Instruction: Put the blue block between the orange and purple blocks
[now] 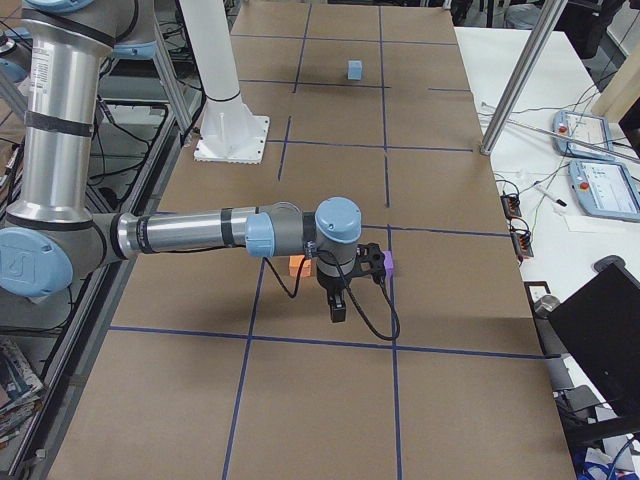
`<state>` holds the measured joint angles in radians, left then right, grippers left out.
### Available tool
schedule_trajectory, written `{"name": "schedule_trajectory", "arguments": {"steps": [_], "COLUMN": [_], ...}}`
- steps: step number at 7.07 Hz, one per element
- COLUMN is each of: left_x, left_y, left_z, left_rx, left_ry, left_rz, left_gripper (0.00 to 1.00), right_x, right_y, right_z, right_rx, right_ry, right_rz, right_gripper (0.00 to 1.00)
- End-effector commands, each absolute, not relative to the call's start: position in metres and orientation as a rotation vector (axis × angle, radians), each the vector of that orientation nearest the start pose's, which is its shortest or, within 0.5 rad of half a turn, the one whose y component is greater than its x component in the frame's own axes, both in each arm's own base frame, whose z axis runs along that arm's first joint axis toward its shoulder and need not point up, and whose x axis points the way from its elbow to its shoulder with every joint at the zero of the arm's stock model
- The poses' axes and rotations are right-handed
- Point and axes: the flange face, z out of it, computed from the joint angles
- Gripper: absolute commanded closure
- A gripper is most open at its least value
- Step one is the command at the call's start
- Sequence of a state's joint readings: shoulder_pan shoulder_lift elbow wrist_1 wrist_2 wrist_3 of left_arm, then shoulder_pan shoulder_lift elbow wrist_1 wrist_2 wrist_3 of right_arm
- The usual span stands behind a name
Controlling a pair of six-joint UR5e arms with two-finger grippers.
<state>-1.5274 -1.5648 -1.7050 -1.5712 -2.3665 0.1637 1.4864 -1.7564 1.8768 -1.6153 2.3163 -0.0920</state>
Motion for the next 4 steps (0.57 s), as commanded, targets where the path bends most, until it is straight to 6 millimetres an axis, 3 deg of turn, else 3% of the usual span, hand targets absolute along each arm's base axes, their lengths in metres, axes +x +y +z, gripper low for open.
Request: {"name": "schedule_trajectory", "arguments": {"steps": [1, 2, 4], "left_x": [-0.033, 0.011, 0.119], "left_y": [-0.522, -0.523, -0.515], "left_z": [0.594, 0.582, 0.546], "left_rx": [0.257, 0.196, 0.107], "left_ry": [0.796, 0.860, 0.936], "left_rz": [0.288, 0.223, 0.046], "left_gripper": [0.00, 0.00, 0.00], "right_x": [0.030, 0.030, 0.030], "right_y": [-0.420, -0.421, -0.420], "right_z": [0.598, 0.597, 0.591], "right_rx": [0.076, 0.077, 0.088], "right_ry": [-0.746, -0.746, -0.748], "right_rz": [-0.195, -0.196, -0.199], "right_gripper": [0.00, 0.00, 0.00]}}
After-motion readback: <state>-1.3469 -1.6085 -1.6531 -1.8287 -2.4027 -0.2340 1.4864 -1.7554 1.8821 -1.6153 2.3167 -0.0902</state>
